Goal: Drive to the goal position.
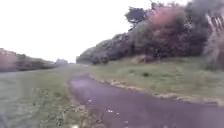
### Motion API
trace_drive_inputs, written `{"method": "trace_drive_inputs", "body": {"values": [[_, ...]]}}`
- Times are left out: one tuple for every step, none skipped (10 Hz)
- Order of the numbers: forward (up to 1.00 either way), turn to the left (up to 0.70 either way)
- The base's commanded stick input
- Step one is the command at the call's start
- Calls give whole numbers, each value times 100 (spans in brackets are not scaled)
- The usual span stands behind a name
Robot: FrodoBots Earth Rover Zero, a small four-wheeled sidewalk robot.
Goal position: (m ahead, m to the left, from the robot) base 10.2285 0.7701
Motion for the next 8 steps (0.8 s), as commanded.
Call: {"method": "trace_drive_inputs", "body": {"values": [[100, 0], [100, 0], [100, 0], [100, 0], [100, 1], [100, 3], [100, 12], [100, 20]]}}
